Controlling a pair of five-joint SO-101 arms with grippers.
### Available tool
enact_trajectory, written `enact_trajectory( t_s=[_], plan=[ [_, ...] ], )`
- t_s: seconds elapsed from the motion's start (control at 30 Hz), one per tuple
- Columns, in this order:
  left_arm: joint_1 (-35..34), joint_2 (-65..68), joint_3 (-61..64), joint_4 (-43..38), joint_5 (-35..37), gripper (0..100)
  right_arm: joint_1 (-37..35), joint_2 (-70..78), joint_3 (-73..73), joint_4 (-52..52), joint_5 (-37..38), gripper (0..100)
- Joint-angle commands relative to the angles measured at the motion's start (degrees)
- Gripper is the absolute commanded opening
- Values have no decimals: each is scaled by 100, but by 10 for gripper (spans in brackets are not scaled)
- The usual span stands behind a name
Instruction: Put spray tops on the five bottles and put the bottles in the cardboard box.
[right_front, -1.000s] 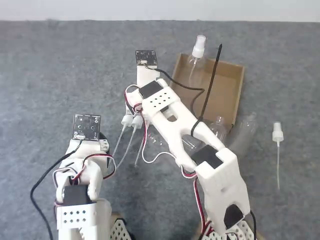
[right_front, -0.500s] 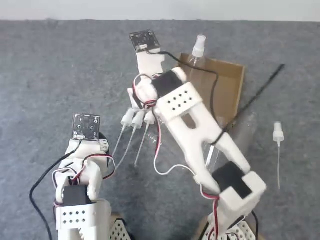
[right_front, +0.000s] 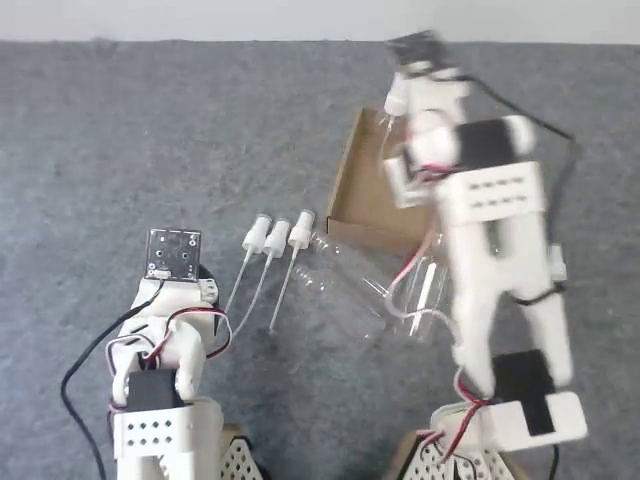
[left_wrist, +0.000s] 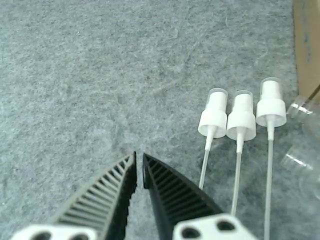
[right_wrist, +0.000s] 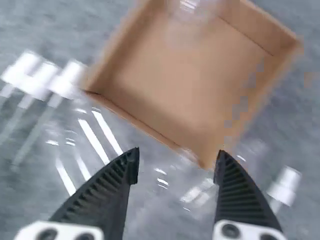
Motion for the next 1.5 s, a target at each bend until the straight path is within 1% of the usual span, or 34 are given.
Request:
enact_trajectory(
  t_s=[0.0,0.1,0.23,0.37,0.5,0.67,0.9,1.0,1.27,1.4,1.47],
  plan=[
    [9,-88,-48,-149,-35,11,1068,-382,-202,163,580,198],
    [9,-88,-48,-149,-35,11,1877,-330,-193,92,967,198],
    [9,-88,-48,-149,-35,11,2677,-330,-185,-4,1380,199],
    [9,-88,-48,-149,-35,11,3231,-215,70,-418,1626,199],
    [9,-88,-4,-158,-35,11,3486,163,580,-1059,1670,199],
    [9,-88,119,-396,-35,11,3503,725,949,-1666,1644,195],
    [9,-88,127,-387,-35,11,3407,1631,1213,-2237,1635,195],
    [9,-88,127,-387,-35,11,3389,2044,1222,-2475,1415,194],
    [9,-88,127,-387,-35,11,3389,2949,1222,-2897,1407,194],
    [9,-88,127,-387,-35,11,3389,3248,1204,-2905,1407,193],
    [9,-88,127,-387,-35,11,3389,3363,1204,-2958,1407,177]
  ],
)
